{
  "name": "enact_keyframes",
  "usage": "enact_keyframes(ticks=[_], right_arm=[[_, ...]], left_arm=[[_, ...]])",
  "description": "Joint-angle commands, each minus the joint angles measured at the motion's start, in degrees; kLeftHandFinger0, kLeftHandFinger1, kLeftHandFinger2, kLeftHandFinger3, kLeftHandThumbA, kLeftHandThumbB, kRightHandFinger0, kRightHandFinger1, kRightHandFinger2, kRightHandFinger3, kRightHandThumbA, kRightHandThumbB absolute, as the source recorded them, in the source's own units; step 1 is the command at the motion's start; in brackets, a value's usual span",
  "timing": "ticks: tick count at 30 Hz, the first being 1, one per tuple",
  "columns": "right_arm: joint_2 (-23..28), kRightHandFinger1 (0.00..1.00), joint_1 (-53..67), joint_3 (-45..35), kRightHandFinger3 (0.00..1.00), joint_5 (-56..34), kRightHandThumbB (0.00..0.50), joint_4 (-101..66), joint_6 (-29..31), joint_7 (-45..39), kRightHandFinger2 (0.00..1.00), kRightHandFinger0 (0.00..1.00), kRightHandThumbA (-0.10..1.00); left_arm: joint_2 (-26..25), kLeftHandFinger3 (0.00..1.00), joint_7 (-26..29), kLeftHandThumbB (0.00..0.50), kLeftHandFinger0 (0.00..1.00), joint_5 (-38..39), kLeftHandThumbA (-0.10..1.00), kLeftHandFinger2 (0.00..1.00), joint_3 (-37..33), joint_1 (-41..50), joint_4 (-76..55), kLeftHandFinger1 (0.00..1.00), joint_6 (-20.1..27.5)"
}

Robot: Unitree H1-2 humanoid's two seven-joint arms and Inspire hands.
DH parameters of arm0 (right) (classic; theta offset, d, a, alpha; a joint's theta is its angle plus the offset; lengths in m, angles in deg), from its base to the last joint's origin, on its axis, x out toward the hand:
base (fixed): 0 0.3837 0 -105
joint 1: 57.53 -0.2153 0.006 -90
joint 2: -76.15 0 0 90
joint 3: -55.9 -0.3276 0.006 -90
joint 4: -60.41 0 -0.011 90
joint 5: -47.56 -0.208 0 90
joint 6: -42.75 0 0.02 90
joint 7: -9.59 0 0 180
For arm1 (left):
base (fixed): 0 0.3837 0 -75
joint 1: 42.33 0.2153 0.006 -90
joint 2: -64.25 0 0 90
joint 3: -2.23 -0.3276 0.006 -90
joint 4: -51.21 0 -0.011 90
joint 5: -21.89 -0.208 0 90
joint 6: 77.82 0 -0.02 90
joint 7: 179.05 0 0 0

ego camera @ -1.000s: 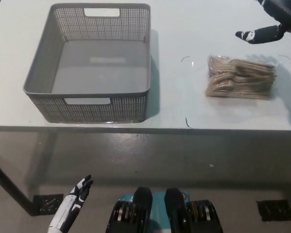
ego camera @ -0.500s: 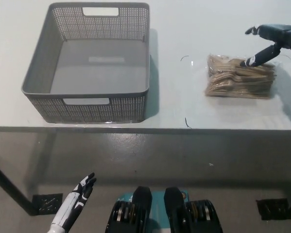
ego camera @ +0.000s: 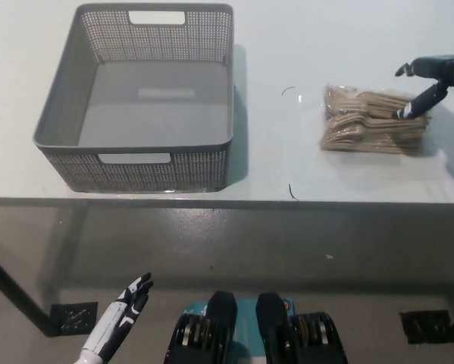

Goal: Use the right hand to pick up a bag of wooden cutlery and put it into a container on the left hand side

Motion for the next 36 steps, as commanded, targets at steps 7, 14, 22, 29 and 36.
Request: enact_keyframes(ticks=[7, 14, 22, 29, 36], right_arm=[[-1.9, 1.00, -6.3, 1.3, 1.00, 2.2, 0.500, 9.6, 4.2, 2.3, 1.00, 1.00, 0.70], [-5.2, 1.00, -6.4, 2.0, 1.00, 2.4, 0.500, 16.9, 6.0, 4.2, 1.00, 1.00, 0.70], [-9.4, 1.00, -7.9, 1.6, 1.00, 1.5, 0.500, 23.5, 8.3, 7.6, 1.00, 1.00, 0.68], [-12.0, 1.00, -7.3, 2.3, 1.00, 2.1, 0.500, 25.6, 8.6, 9.9, 1.00, 1.00, 0.68], [-13.4, 1.00, -7.9, 1.2, 1.00, 1.0, 0.500, 26.8, 9.6, 11.1, 1.00, 1.00, 0.67]], left_arm=[[-1.5, 1.00, -1.4, 0.453, 1.00, 0.4, 1.00, 1.00, 0.1, -1.3, -0.7, 1.00, 2.2], [-1.4, 1.00, -1.9, 0.419, 1.00, -0.1, 1.00, 1.00, -0.5, -1.4, -0.8, 1.00, 2.2], [-1.7, 1.00, -2.4, 0.408, 1.00, -0.4, 1.00, 1.00, -0.6, -1.8, -1.1, 1.00, 2.2], [-1.8, 1.00, -2.9, 0.414, 1.00, -0.5, 1.00, 1.00, -1.0, -1.9, -1.2, 1.00, 2.2], [-2.0, 1.00, -3.0, 0.443, 1.00, -1.8, 1.00, 1.00, -1.5, -3.0, -1.0, 1.00, 2.2]])
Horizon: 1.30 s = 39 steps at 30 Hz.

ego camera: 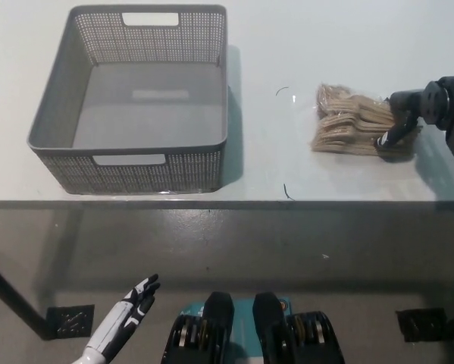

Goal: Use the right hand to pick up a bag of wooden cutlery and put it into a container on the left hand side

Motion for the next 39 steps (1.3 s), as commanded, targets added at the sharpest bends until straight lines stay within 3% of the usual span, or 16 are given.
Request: enact_keyframes(ticks=[1, 7, 9, 10, 11, 12, 13, 14, 15, 16, 17, 18, 23, 29, 34, 39], right_arm=[[-2.5, 1.00, -3.9, -0.7, 1.00, -1.2, 0.500, 0.7, 3.7, 1.2, 1.00, 1.00, 0.67], [-3.6, 1.00, -4.2, -0.4, 1.00, -0.9, 0.500, 1.2, 4.4, 1.7, 1.00, 1.00, 0.69], [-3.9, 1.00, -3.2, -1.7, 1.00, -2.0, 0.500, 1.3, 4.1, 4.4, 1.00, 1.00, 0.57], [-3.9, 1.00, -2.6, -2.1, 1.00, -2.1, 0.445, 1.1, 4.4, 6.4, 1.00, 1.00, 0.44], [-3.8, 0.76, -1.7, -2.9, 0.85, -2.5, 0.313, 0.9, 5.7, 10.1, 0.76, 0.68, 0.22], [-3.7, 0.67, -1.0, -4.0, 0.71, -3.2, 0.325, 0.8, 6.8, 12.7, 0.72, 0.56, 0.13], [-3.3, 0.36, 0.2, -4.8, 0.40, -3.4, 0.272, 0.4, 9.7, 18.3, 0.47, 0.18, -0.09], [-3.1, 0.22, 0.8, -4.6, 0.35, -2.7, 0.198, 0.2, 11.2, 21.7, 0.45, 0.01, -0.10], [-3.0, 0.33, 0.8, -4.6, 0.50, -2.5, 0.170, 0.3, 11.9, 23.5, 0.68, 0.00, -0.10], [-2.8, 0.37, 0.9, -5.1, 0.61, -2.8, 0.145, 0.4, 12.5, 25.2, 0.77, 0.00, -0.10], [-2.7, 0.53, 0.9, -5.6, 0.78, -3.1, 0.127, 0.5, 12.8, 26.1, 0.94, 0.06, -0.10], [-2.6, 0.61, 1.0, -6.1, 0.86, -3.5, 0.137, 0.6, 13.0, 27.4, 0.97, 0.13, -0.10], [-2.1, 0.60, 1.6, -8.6, 0.99, -4.5, 0.122, 0.9, 14.3, 32.0, 0.95, 0.10, -0.10], [-1.8, 0.64, 2.0, -13.9, 1.00, -8.3, 0.088, 1.2, 15.7, 33.2, 0.97, 0.11, -0.10], [-1.9, 0.56, 1.6, -19.9, 1.00, -11.9, 0.109, 1.7, 17.5, 34.4, 0.91, 0.09, -0.10], [-2.4, 0.51, 0.6, -28.5, 0.89, -18.8, 0.116, 1.2, 19.0, 32.8, 0.88, 0.06, -0.10]], left_arm=[[-1.3, 1.00, -0.7, 0.443, 1.00, -1.0, 1.00, 1.00, -0.5, -2.1, -0.9, 1.00, 2.2], [-1.5, 1.00, 0.3, 0.425, 1.00, -2.0, 1.00, 1.00, -1.2, -2.8, -1.4, 1.00, 2.2], [-1.6, 1.00, 0.5, 0.422, 1.00, -2.4, 1.00, 1.00, -1.5, -2.9, -1.4, 1.00, 2.2], [-1.7, 1.00, 0.7, 0.423, 1.00, -2.7, 1.00, 1.00, -1.7, -3.0, -1.3, 1.00, 2.2], [-1.7, 1.00, 0.7, 0.429, 1.00, -2.7, 1.00, 1.00, -1.8, -3.1, -1.2, 1.00, 2.2], [-1.8, 1.00, 0.5, 0.431, 1.00, -2.6, 1.00, 1.00, -1.7, -3.1, -1.2, 1.00, 2.2], [-1.7, 1.00, 0.3, 0.434, 1.00, -2.7, 1.00, 1.00, -1.6, -3.1, -1.4, 1.00, 2.2], [-1.8, 1.00, 0.3, 0.435, 1.00, -2.8, 1.00, 1.00, -1.6, -3.0, -1.6, 1.00, 2.2], [-1.9, 1.00, 0.4, 0.430, 1.00, -2.8, 1.00, 1.00, -1.5, -3.4, -1.5, 1.00, 2.2], [-1.9, 1.00, 0.4, 0.428, 1.00, -2.9, 1.00, 1.00, -1.5, -3.5, -1.5, 1.00, 2.2], [-2.0, 1.00, 0.3, 0.428, 1.00, -2.9, 1.00, 1.00, -1.5, -3.6, -1.5, 1.00, 2.2], [-2.0, 1.00, 0.2, 0.424, 1.00, -2.9, 1.00, 1.00, -1.5, -3.7, -1.3, 1.00, 2.2], [-2.1, 1.00, 0.4, 0.414, 1.00, -2.7, 1.00, 1.00, -1.9, -4.1, -0.9, 1.00, 2.2], [-2.0, 1.00, 0.4, 0.415, 1.00, -2.9, 1.00, 1.00, -1.9, -4.1, -0.7, 1.00, 2.2], [-2.0, 1.00, 0.1, 0.407, 1.00, -2.6, 1.00, 1.00, -1.7, -4.2, -0.7, 1.00, 2.2], [-2.0, 1.00, 0.1, 0.402, 1.00, -2.7, 1.00, 1.00, -1.8, -4.5, -0.2, 1.00, 2.2]])
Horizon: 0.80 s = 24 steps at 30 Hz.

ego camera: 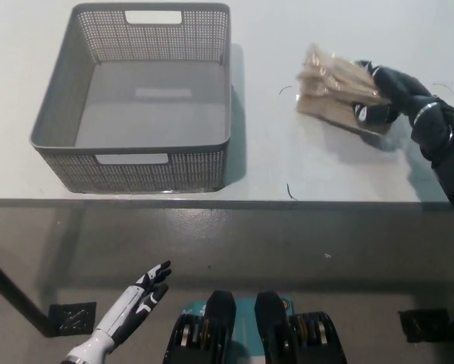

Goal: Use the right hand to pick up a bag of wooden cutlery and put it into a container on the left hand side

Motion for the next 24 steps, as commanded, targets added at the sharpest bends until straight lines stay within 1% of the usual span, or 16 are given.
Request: enact_keyframes(ticks=[1, 4, 5, 6, 8, 10, 11, 12, 14, 16, 17, 18, 19, 20, 22, 24], right_arm=[[0.0, 0.51, -5.0, -7.0, 0.86, -9.5, 0.100, -1.2, 4.2, 3.3, 0.87, 0.05, -0.10], [-0.4, 0.52, -5.8, -10.0, 0.80, -11.2, 0.134, -1.6, 4.3, 2.8, 0.84, 0.04, -0.10], [-0.6, 0.50, -6.4, -11.2, 0.77, -11.8, 0.138, -1.9, 2.4, 2.9, 0.82, 0.03, -0.10], [-0.8, 0.49, -6.8, -12.0, 0.80, -12.3, 0.122, -2.0, 1.1, 2.7, 0.82, 0.02, -0.10], [-1.0, 0.42, -7.6, -13.9, 0.72, -13.6, 0.121, -2.0, 0.4, 1.7, 0.76, 0.00, -0.10], [-1.4, 0.42, -8.3, -15.6, 0.66, -15.0, 0.127, -2.3, -0.2, 1.0, 0.73, 0.03, -0.10], [-1.5, 0.35, -8.6, -16.0, 0.63, -15.3, 0.123, -2.5, -0.2, 0.7, 0.68, 0.01, -0.10], [-1.7, 0.37, -9.0, -16.5, 0.63, -15.7, 0.134, -2.7, -0.3, 0.3, 0.68, 0.02, -0.10], [-2.2, 0.33, -9.6, -17.2, 0.69, -16.5, 0.143, -2.8, -0.3, -0.3, 0.69, 0.00, -0.10], [-2.8, 0.35, -10.5, -17.5, 0.70, -16.9, 0.150, -3.0, -0.2, -0.5, 0.70, 0.04, -0.10], [-3.1, 0.34, -10.9, -17.7, 0.71, -17.2, 0.146, -3.2, -0.1, -0.8, 0.71, 0.00, -0.10], [-3.4, 0.34, -11.2, -17.9, 0.72, -17.6, 0.151, -3.2, -0.3, -1.0, 0.71, 0.00, -0.10], [-4.0, 0.36, -11.7, -18.4, 0.74, -18.3, 0.155, -3.4, -0.8, -1.4, 0.74, 0.00, -0.10], [-4.7, 0.40, -12.2, -18.6, 0.79, -18.8, 0.138, -3.7, -1.0, -1.8, 0.79, 0.00, -0.10], [-5.6, 0.39, -12.8, -18.6, 0.78, -19.5, 0.135, -4.2, 0.4, -3.2, 0.77, 0.00, -0.10], [-7.0, 0.41, -13.4, -18.1, 0.77, -19.5, 0.140, -5.3, 1.0, -3.3, 0.79, 0.00, -0.10]], left_arm=[[-1.4, 1.00, 0.2, 0.403, 1.00, -0.6, 1.00, 1.00, 0.2, -1.1, -0.5, 1.00, 2.1], [-1.3, 1.00, 0.2, 0.402, 1.00, -0.7, 1.00, 1.00, 0.2, -1.0, -0.5, 1.00, 2.1], [-1.4, 1.00, 0.2, 0.401, 1.00, -0.7, 1.00, 1.00, 0.2, -1.0, -0.4, 1.00, 2.1], [-1.4, 1.00, 0.2, 0.400, 1.00, -0.7, 1.00, 1.00, 0.1, -1.0, -0.4, 1.00, 2.1], [-1.4, 1.00, 0.4, 0.400, 1.00, -0.7, 1.00, 1.00, 0.0, -1.2, -0.1, 1.00, 2.1], [-1.4, 1.00, 0.3, 0.397, 1.00, -0.6, 1.00, 1.00, 0.0, -1.1, 0.1, 1.00, 2.1], [-1.3, 1.00, 0.3, 0.397, 1.00, -0.6, 1.00, 1.00, 0.0, -1.1, 0.1, 1.00, 2.1], [-1.3, 1.00, 0.4, 0.397, 1.00, -0.7, 1.00, 1.00, 0.0, -1.1, 0.1, 1.00, 2.1], [-1.3, 1.00, 0.4, 0.395, 1.00, -0.8, 1.00, 1.00, 0.0, -1.0, 0.0, 1.00, 2.1], [-1.3, 1.00, 0.2, 0.394, 1.00, -0.6, 1.00, 1.00, 0.1, -0.9, -0.1, 1.00, 2.1], [-1.2, 1.00, 0.2, 0.399, 1.00, -0.5, 1.00, 1.00, 0.1, -0.9, 0.0, 1.00, 2.1], [-1.2, 1.00, 0.2, 0.398, 1.00, -0.5, 1.00, 1.00, 0.1, -1.0, 0.1, 1.00, 2.1], [-1.2, 1.00, 0.1, 0.397, 1.00, -0.5, 1.00, 1.00, 0.1, -1.0, 0.2, 1.00, 2.1], [-1.3, 1.00, 0.1, 0.396, 1.00, -0.5, 1.00, 1.00, 0.1, -0.9, 0.2, 1.00, 2.1], [-1.3, 1.00, 0.2, 0.396, 1.00, -0.7, 1.00, 1.00, 0.0, -0.9, 0.3, 1.00, 2.1], [-1.4, 1.00, 0.2, 0.390, 1.00, -0.9, 1.00, 1.00, -0.2, -0.8, 0.2, 1.00, 2.1]])
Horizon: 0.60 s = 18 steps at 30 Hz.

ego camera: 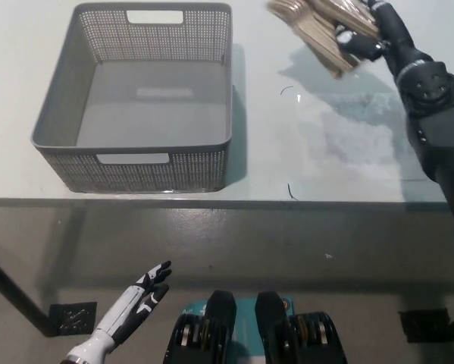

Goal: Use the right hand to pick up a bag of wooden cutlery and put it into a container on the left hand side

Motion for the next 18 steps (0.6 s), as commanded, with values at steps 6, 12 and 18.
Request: enact_keyframes(ticks=[6, 12, 18], right_arm=[[-5.7, 0.41, -9.4, 1.0, 0.74, -3.8, 0.163, -4.6, 4.2, -1.9, 0.74, 0.00, -0.10], [-10.6, 0.42, -10.8, 3.8, 0.58, -2.1, 0.183, -5.4, 4.4, 0.2, 0.71, 0.08, -0.10], [-14.4, 0.35, -11.5, 5.6, 0.60, -2.1, 0.167, -5.9, 4.8, 0.6, 0.74, 0.00, -0.10]], left_arm=[[-1.0, 1.00, -0.4, 0.412, 1.00, -0.1, 1.00, 1.00, 0.1, -0.3, 0.0, 1.00, 2.1], [-0.9, 1.00, -0.4, 0.417, 1.00, -0.3, 1.00, 1.00, -0.6, 0.1, 0.0, 1.00, 2.1], [-1.2, 1.00, -0.4, 0.398, 1.00, -0.2, 1.00, 1.00, -0.8, 0.5, -1.0, 1.00, 2.1]])
